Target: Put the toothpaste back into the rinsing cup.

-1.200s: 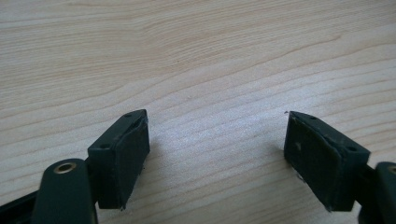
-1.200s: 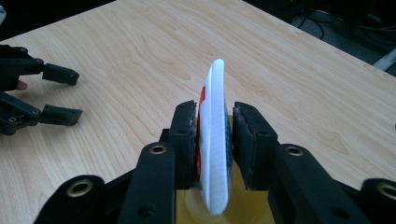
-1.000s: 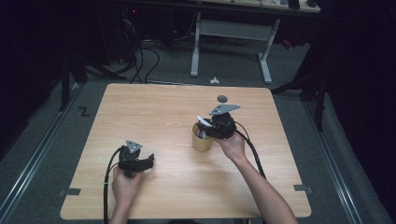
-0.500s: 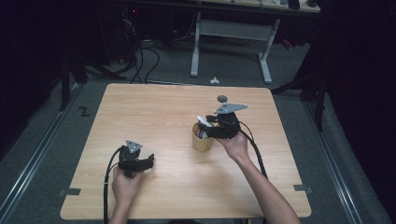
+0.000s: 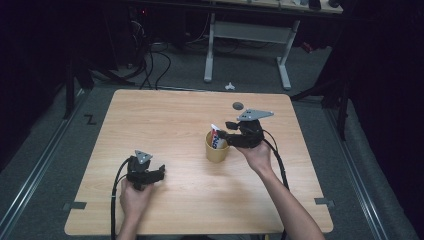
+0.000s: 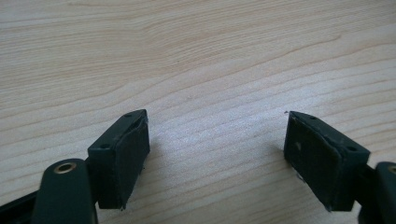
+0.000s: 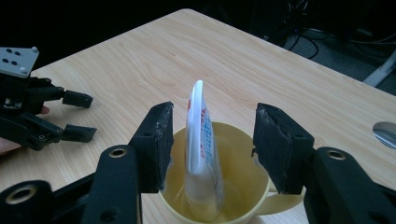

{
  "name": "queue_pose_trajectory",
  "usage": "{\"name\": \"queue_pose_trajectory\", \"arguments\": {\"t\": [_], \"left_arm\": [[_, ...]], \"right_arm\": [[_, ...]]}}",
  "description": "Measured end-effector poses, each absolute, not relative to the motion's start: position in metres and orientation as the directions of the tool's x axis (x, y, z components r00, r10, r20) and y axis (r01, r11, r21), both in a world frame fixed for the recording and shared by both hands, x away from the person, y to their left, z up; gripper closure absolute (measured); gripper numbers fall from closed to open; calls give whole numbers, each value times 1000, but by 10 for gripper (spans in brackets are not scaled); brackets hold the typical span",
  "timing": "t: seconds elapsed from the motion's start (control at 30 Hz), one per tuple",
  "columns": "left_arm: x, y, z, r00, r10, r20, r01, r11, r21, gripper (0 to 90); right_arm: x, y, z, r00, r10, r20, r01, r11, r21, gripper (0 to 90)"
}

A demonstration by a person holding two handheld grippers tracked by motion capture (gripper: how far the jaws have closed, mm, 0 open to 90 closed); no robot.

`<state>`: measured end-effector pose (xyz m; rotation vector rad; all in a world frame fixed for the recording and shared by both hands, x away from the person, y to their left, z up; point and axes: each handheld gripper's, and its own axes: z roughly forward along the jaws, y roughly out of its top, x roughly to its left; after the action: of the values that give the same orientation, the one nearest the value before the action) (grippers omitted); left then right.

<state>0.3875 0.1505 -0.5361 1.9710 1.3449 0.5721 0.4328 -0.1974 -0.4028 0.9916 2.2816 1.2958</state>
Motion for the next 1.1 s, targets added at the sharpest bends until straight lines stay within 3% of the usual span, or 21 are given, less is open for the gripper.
{"name": "queue_pose_trajectory", "arguments": {"t": [1.1], "left_arm": [[388, 151, -536, 371, 928, -16, 632, -240, 737, 227]], "right_arm": [[419, -229, -393, -659, 750, 63, 397, 276, 875, 495]]}}
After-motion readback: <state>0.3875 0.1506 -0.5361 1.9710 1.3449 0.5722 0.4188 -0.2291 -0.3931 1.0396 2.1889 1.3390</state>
